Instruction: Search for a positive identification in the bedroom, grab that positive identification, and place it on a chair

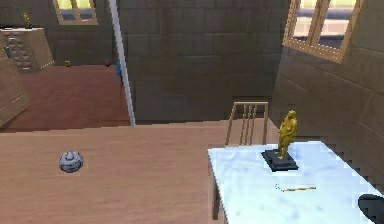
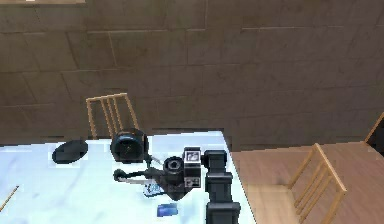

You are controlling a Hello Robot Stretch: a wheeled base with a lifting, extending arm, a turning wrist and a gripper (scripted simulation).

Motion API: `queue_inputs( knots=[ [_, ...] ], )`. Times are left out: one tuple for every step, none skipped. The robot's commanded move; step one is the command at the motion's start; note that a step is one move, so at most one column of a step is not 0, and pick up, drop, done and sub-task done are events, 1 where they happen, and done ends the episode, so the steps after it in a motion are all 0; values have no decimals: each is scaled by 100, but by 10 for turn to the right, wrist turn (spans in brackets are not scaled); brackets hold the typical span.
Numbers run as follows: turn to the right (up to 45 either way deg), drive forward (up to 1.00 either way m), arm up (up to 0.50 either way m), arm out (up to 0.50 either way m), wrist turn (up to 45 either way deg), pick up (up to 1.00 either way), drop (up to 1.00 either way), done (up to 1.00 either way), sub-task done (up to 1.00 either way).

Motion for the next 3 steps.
queue_inputs(
  knots=[
    [0,0,0,0,210,0,0,0,0],
    [0,0,-30,0,0,0,0,0,0],
    [0,0,0,0,0,100,0,0,0]
  ],
)
